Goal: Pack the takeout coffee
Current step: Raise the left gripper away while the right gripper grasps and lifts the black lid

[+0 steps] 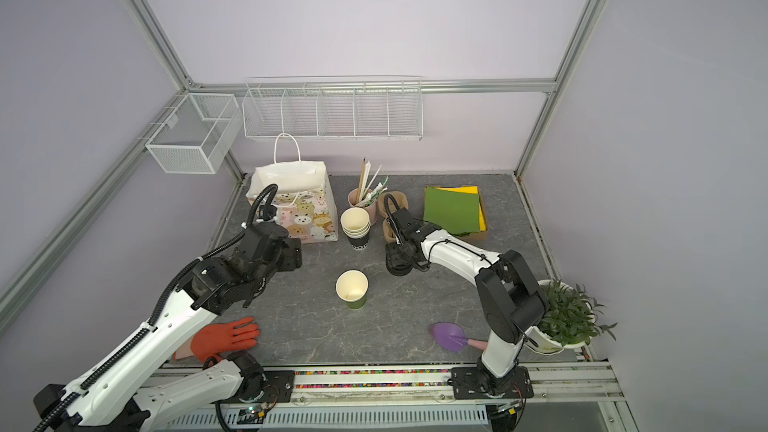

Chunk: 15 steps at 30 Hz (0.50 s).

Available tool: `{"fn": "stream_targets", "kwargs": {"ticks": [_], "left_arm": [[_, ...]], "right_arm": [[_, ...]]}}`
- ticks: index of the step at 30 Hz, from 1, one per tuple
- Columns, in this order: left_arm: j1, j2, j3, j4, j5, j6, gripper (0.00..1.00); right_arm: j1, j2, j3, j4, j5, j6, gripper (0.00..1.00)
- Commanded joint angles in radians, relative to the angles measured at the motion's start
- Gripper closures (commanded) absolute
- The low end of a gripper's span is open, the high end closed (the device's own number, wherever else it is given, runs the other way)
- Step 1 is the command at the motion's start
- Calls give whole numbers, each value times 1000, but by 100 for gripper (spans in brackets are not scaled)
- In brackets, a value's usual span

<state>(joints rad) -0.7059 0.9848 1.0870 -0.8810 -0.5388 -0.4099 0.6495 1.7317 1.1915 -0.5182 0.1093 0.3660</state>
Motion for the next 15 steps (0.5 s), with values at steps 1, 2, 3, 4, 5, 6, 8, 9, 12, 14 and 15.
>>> {"fn": "stream_targets", "kwargs": {"ticks": [1, 2, 3, 4, 5, 6, 8, 9, 12, 14, 15], "left_arm": [[11, -15, -32, 1, -39, 28, 23], [13, -15, -37, 8, -35, 30, 23], [19, -16, -43, 13, -29, 32, 23], [25, -17, -47, 18, -24, 33, 23], [33, -20, -51, 22, -17, 34, 23], [39, -24, -54, 26, -11, 35, 23], [49, -33, -61, 35, -4, 36, 23], [55, -37, -65, 40, 0, 35, 23], [70, -42, -70, 48, 18, 33, 23], [73, -41, -71, 50, 22, 32, 23], [74, -42, -72, 51, 25, 32, 23]], "right_arm": [[15, -45, 12, -30, 18, 1, 30], [19, -55, 11, -33, 19, 0, 30], [23, -64, 8, -35, 22, 0, 30], [27, -74, 5, -36, 22, -2, 30], [30, -84, 0, -36, 22, -4, 30], [33, -96, -6, -35, 24, -6, 30], [41, -123, -21, -27, 31, -8, 30], [43, -138, -28, -23, 33, -11, 30], [54, -187, -48, -5, 28, -20, 30], [68, -222, -59, 2, 27, -27, 30], [74, -242, -63, 3, 27, -30, 30]]}}
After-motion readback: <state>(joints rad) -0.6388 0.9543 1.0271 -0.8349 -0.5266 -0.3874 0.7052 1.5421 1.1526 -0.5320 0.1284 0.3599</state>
